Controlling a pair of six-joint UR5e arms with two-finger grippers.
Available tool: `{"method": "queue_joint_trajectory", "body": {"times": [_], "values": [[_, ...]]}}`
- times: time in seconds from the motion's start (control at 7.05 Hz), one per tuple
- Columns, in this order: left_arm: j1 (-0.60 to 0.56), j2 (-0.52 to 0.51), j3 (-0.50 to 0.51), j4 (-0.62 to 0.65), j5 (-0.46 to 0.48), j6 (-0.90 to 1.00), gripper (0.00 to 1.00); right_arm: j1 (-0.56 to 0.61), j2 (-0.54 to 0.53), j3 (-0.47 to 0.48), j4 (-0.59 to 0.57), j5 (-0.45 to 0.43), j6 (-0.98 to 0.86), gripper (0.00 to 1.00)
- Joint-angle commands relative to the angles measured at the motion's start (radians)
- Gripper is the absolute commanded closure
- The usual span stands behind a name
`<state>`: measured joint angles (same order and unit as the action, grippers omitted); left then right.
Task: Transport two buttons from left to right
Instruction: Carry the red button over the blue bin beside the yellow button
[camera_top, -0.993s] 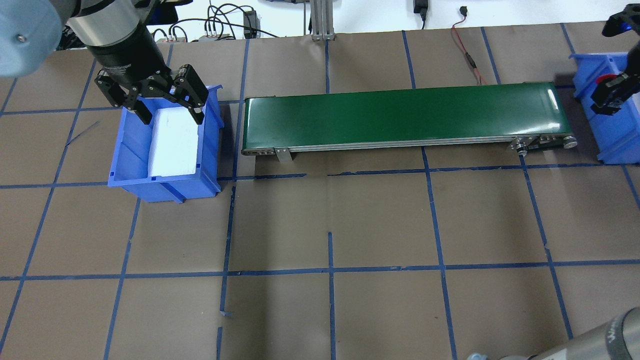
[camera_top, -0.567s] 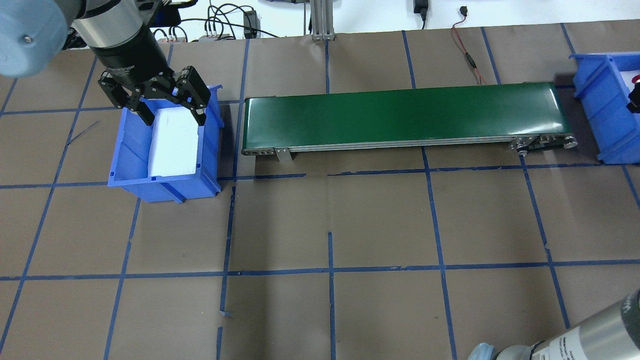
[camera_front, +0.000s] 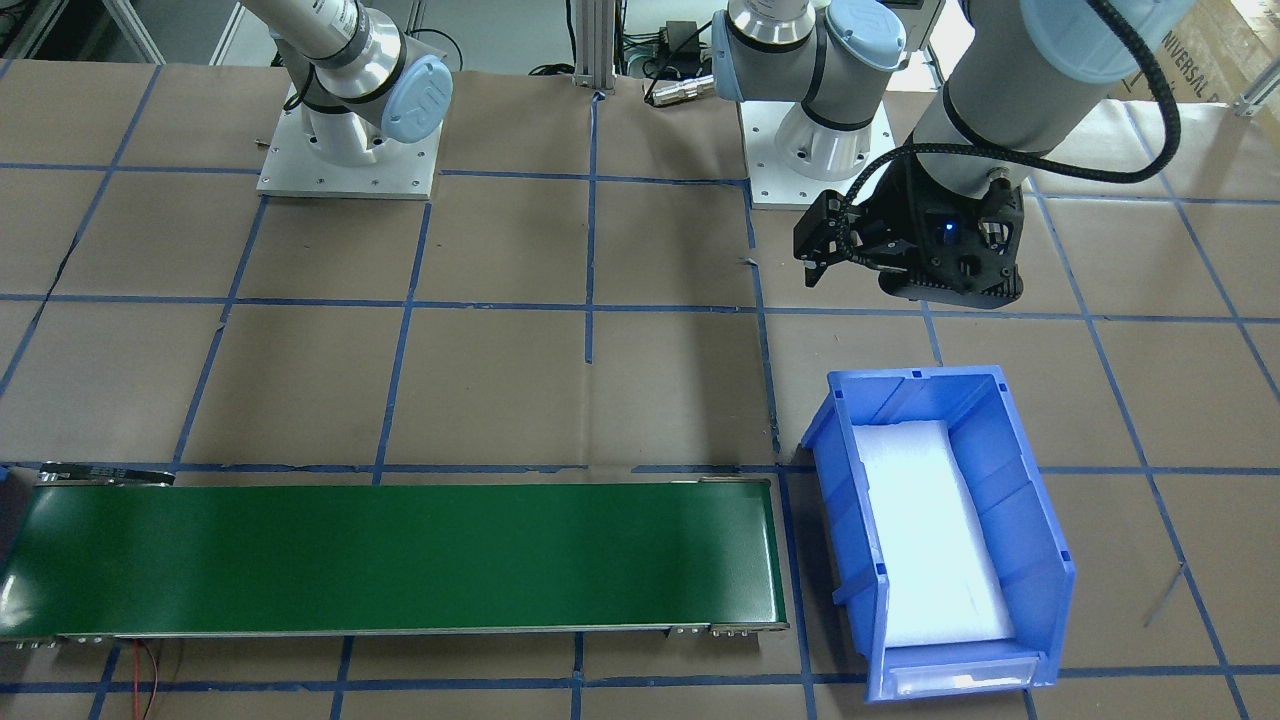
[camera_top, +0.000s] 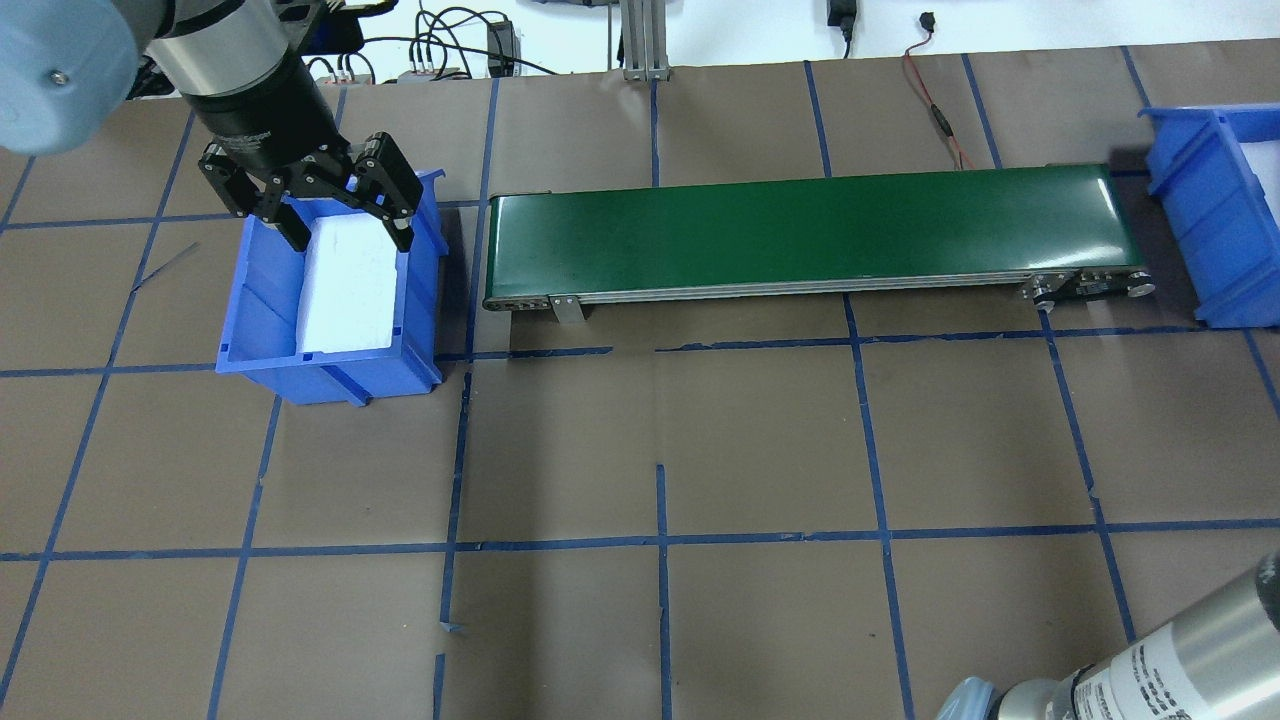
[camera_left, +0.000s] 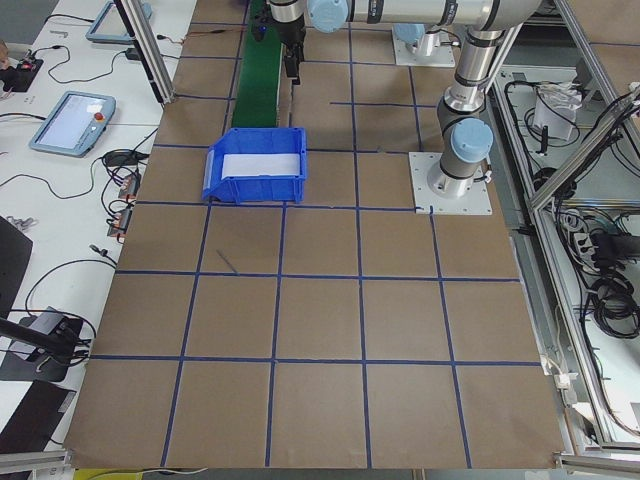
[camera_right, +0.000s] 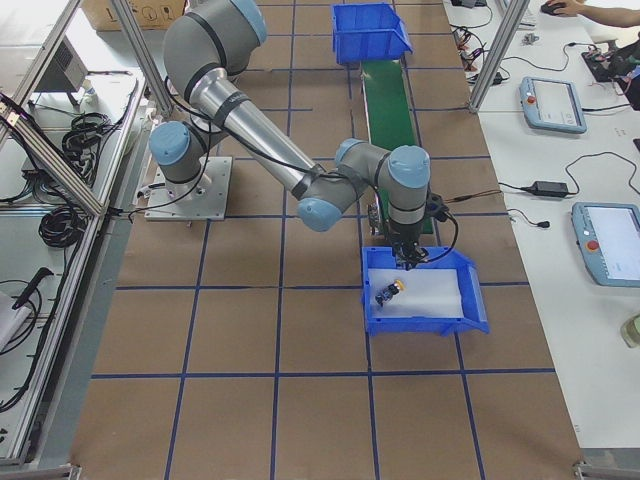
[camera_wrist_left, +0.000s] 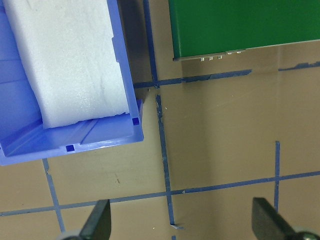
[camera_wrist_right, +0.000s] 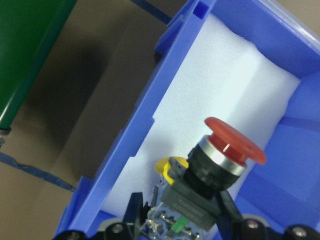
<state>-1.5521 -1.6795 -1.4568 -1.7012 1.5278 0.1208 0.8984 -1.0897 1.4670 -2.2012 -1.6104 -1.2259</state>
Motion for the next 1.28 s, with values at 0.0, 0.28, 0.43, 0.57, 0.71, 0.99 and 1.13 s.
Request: {"method": "queue_joint_trajectory", "body": {"times": [0.0, 0.28, 0.43, 0.57, 0.71, 0.99, 1.13], "values": [[0.000, 0.000, 0.001, 0.000, 0.000, 0.000, 0.00, -0.012, 0.053, -0.010, -0.092, 0.003, -0.053, 0.88], [0.000, 0.000, 0.001, 0.000, 0.000, 0.000, 0.00, -0.013, 0.062, -0.051, -0.089, 0.004, -0.078, 0.88], [0.000, 0.000, 0.001, 0.000, 0.000, 0.000, 0.00, -0.016, 0.083, -0.081, -0.089, 0.010, -0.078, 0.88], [0.000, 0.000, 0.001, 0.000, 0.000, 0.000, 0.00, -0.016, 0.118, -0.123, -0.088, 0.029, -0.081, 0.88], [0.000, 0.000, 0.001, 0.000, 0.000, 0.000, 0.00, -0.016, 0.146, -0.148, -0.088, 0.033, -0.087, 0.88], [0.000, 0.000, 0.001, 0.000, 0.000, 0.000, 0.00, -0.015, 0.169, -0.155, -0.094, 0.035, -0.084, 0.88], [0.000, 0.000, 0.001, 0.000, 0.000, 0.000, 0.00, -0.004, 0.171, -0.158, -0.091, 0.037, -0.078, 0.88]]}}
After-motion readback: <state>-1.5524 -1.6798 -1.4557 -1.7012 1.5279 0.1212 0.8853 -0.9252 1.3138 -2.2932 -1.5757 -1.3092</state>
